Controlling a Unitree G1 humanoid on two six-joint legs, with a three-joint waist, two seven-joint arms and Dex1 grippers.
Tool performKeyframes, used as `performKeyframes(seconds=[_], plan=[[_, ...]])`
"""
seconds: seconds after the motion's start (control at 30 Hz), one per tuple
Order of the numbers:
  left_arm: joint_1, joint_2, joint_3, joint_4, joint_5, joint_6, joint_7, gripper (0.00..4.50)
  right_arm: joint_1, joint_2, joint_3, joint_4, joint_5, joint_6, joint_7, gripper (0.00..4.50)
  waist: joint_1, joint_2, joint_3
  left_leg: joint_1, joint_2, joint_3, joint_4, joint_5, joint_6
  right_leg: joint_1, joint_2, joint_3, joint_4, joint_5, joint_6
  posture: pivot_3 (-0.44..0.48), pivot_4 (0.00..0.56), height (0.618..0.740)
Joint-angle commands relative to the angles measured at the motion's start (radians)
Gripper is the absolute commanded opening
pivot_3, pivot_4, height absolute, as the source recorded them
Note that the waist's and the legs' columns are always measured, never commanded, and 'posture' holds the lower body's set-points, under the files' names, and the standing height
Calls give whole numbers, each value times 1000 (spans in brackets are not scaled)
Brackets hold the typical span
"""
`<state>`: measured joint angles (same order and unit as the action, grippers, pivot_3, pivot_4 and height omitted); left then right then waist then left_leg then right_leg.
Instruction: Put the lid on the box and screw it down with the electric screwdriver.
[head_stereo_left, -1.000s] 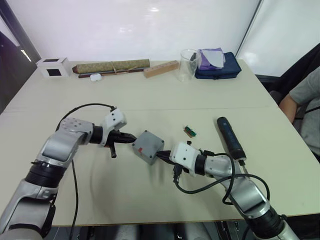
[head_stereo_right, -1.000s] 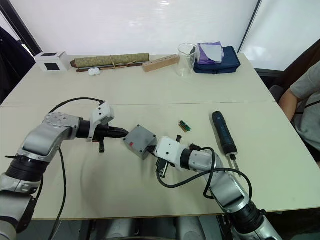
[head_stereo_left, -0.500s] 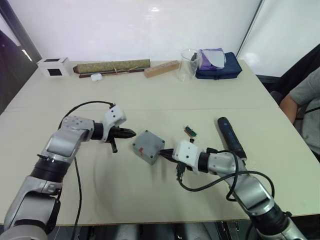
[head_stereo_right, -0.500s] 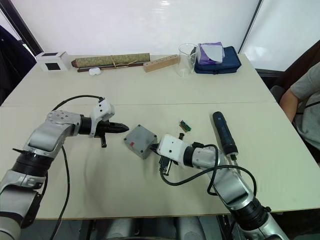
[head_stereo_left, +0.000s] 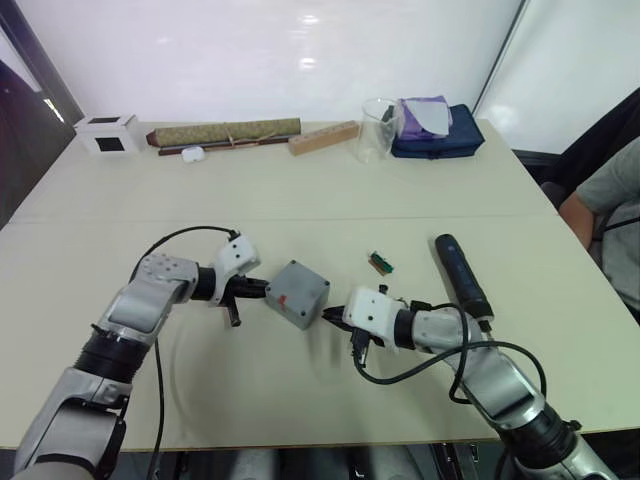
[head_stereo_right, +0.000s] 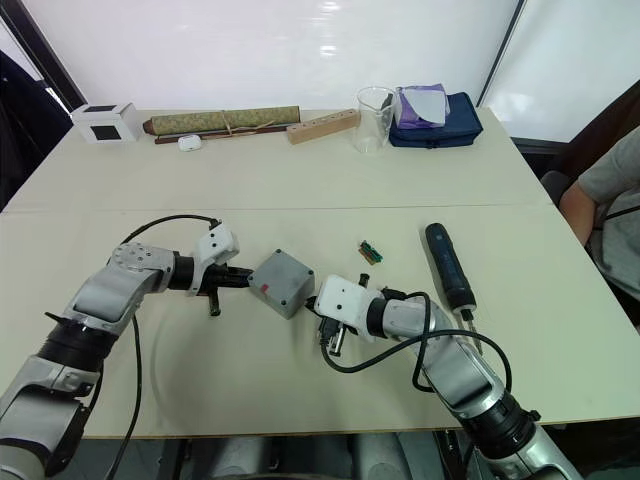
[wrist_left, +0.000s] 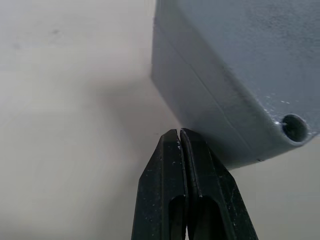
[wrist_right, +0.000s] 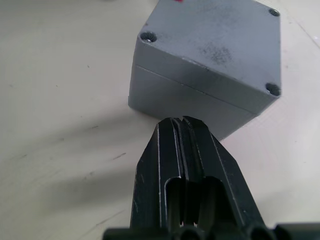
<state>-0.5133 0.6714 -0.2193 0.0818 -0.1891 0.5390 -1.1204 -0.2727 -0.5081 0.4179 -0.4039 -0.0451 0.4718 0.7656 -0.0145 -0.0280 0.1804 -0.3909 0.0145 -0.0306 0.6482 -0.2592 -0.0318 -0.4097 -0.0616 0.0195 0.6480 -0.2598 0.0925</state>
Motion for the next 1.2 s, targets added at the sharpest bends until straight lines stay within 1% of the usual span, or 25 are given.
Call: performKeyframes(seconds=[0.03,0.17,0.3,1.2], plan=[[42,18,6,-136,-52,66,-23,0,-49,22,11,22,-24,-43,-14,35,-2,0,0,0,0,0,0,0,0,0,0,0,0,0,0,0,150,740],[78,29,21,-235,-94,146,-17,0,-80,16,18,73,-68,-105,-24,35,-2,0,0,0,0,0,0,0,0,0,0,0,0,0,0,0,150,740],[97,29,20,-265,-97,169,1,0,-82,22,11,91,-68,-118,-17,35,0,0,0,0,0,0,0,0,0,0,0,0,0,0,0,0,150,740],[54,28,25,-199,-82,134,20,0,-41,29,8,36,-60,-87,22,35,0,0,0,0,0,0,0,0,0,0,0,0,0,0,0,0,150,740]])
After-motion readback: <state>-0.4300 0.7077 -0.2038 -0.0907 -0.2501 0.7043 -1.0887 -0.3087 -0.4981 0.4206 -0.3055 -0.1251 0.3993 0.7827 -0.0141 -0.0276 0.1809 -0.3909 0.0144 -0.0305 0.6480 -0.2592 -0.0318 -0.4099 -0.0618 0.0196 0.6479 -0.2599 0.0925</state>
